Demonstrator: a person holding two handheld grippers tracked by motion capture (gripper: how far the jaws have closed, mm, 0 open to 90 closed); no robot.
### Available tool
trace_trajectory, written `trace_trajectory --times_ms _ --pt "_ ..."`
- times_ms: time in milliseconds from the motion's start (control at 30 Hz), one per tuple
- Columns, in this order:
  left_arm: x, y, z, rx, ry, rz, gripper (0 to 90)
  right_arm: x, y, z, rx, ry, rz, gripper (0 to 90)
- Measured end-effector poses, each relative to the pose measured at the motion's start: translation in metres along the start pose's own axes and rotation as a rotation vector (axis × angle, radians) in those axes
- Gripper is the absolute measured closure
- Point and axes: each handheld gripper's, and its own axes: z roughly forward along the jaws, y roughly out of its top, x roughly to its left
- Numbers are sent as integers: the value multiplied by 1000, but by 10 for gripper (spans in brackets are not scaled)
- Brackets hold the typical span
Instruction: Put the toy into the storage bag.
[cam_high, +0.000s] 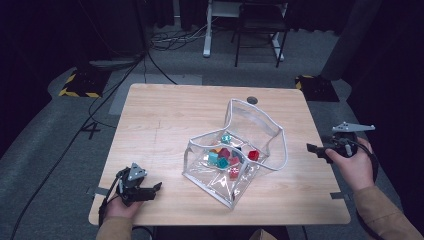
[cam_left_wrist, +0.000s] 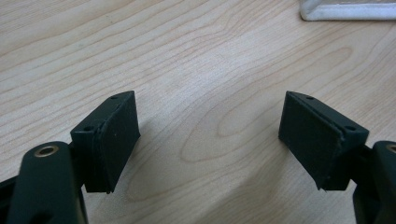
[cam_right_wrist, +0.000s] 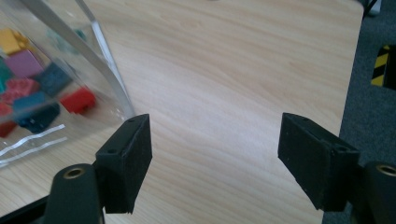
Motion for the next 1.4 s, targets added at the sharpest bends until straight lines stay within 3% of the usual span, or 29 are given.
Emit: trace_trajectory --times_ms 400,733,967,1133,1200,1400 --pt "0 0 0 0 0 0 205 -5 -45 26 59 32 33 254" --pt "0 0 0 0 0 1 205 5 -72 39 66 64 30 252" --pt "0 0 0 0 0 0 205 15 -90 49 68 73 -4 247" --pt "0 0 0 -1 -1 0 205 21 -98 57 81 70 -36 154" --pt "0 0 1 -2 1 -1 203 26 -103 62 37 43 -59 94" --pt "0 0 1 -2 1 1 203 28 -104 67 15 46 -63 25"
